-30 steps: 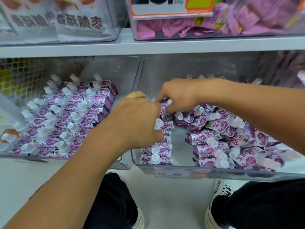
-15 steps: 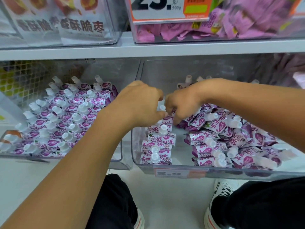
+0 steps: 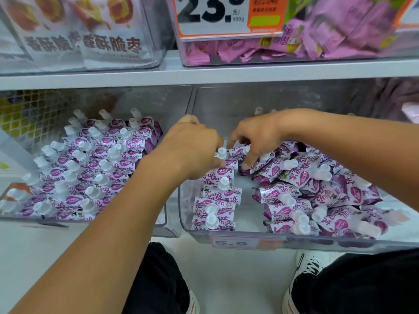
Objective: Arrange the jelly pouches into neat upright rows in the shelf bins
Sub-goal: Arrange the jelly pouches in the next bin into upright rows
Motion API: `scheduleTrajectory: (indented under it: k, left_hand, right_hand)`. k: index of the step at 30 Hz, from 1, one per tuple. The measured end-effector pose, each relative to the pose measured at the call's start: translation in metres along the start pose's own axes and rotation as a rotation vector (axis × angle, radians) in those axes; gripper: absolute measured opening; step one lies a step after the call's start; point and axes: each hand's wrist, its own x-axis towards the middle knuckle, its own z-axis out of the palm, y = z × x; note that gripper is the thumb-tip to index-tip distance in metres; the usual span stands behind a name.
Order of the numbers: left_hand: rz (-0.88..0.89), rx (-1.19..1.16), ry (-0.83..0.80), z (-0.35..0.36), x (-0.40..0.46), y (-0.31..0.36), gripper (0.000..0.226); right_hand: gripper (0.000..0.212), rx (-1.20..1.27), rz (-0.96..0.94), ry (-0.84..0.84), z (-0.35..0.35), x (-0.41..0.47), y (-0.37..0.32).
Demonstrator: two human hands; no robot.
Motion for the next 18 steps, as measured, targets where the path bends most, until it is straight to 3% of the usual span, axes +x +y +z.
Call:
scheduleTrajectory:
  k: [2, 4, 8, 11, 14, 16, 18]
  left_hand:
    - [-0.013, -0.038, 0.028, 0.000, 0.001, -0.001, 0.035]
    - [-0.028, -0.093, 0.041, 0.001, 0.001, -0.002, 0.030]
    - [-0.049, -0.145, 0.079, 0.002, -0.001, -0.002, 0.029]
    - [-0.056, -0.161, 0.129, 0.000, -0.002, 0.000, 0.033]
    - [-0.082, -0.192, 0.186, -0.001, -0.001, 0.001, 0.037]
    - [-0.106, -0.167, 0.149, -0.002, 0.002, 0.002, 0.038]
    - [-0.096, -0.082, 0.065, -0.002, 0.005, 0.003, 0.032]
  right_hand:
    - [0.030, 0.050, -0.016, 0.151, 0.002, 0.008, 0.002]
    - [0.018, 0.210, -0.020, 0.242, 0.002, 0.014, 0.004]
    - [0.004, 0.378, -0.122, 0.144, 0.008, 0.024, -0.005]
    - [0.029, 0.533, -0.155, 0.032, 0.008, 0.023, -0.010]
    - [0.040, 0.598, -0.172, -0.011, 0.006, 0.015, -0.008]
    - [0.061, 0.547, -0.144, -0.034, 0.008, 0.010, -0.006]
    - [0.072, 0.337, -0.058, -0.020, 0.007, 0.003, -0.002]
